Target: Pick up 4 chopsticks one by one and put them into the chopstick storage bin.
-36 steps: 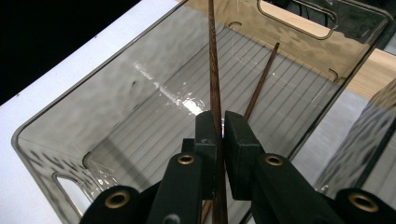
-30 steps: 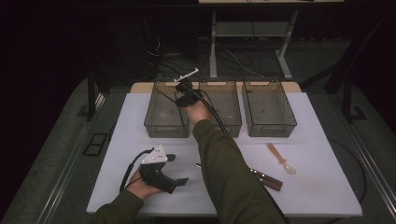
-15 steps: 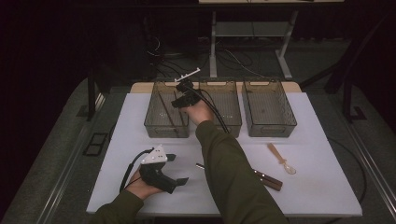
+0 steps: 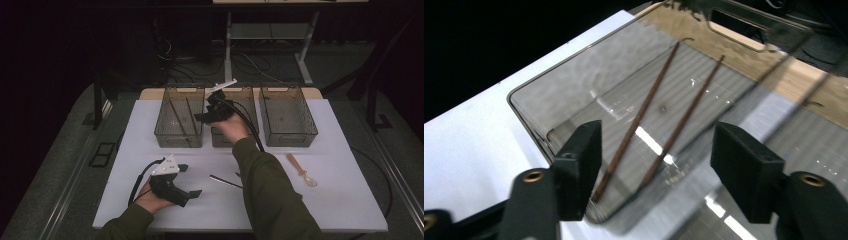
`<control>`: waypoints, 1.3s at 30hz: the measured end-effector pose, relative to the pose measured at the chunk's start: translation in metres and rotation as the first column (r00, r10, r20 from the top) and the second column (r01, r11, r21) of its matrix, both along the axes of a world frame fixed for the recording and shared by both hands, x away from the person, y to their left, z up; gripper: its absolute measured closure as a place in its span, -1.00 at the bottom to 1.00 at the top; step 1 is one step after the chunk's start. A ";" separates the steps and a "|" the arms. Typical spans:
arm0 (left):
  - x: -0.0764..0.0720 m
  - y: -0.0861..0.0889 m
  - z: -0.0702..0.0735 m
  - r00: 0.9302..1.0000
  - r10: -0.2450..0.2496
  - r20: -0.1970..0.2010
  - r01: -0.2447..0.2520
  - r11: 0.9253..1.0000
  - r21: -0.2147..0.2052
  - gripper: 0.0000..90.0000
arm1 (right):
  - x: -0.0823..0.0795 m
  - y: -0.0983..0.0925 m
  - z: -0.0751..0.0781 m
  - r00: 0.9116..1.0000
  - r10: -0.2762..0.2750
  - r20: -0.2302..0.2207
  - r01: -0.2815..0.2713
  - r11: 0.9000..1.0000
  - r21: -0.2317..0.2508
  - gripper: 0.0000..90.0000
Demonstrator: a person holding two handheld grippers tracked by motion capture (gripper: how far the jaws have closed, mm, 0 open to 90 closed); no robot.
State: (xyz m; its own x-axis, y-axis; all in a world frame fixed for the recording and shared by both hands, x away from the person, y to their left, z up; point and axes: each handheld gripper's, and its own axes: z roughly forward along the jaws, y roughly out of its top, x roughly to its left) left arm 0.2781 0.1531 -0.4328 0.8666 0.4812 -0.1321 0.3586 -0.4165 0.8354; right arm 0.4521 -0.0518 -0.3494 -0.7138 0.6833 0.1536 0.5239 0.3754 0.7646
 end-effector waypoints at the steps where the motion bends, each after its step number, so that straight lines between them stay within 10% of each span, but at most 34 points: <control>1: 0.000 0.000 0.000 1.000 -0.001 0.001 0.001 1.000 0.005 -0.99 | -0.002 -0.005 0.001 1.000 -0.002 0.002 0.002 1.000 0.004 -0.22; 16: 0.000 0.001 -0.001 1.000 0.014 -0.007 -0.014 1.000 0.004 -1.00 | -0.045 -0.059 0.009 0.999 0.035 -0.003 -0.035 0.999 0.003 -0.38; 39: 0.000 0.001 -0.002 1.000 0.019 -0.009 -0.019 1.000 0.010 -1.00 | -0.101 -0.135 -0.021 0.997 0.044 -0.059 -0.045 0.999 -0.017 -0.01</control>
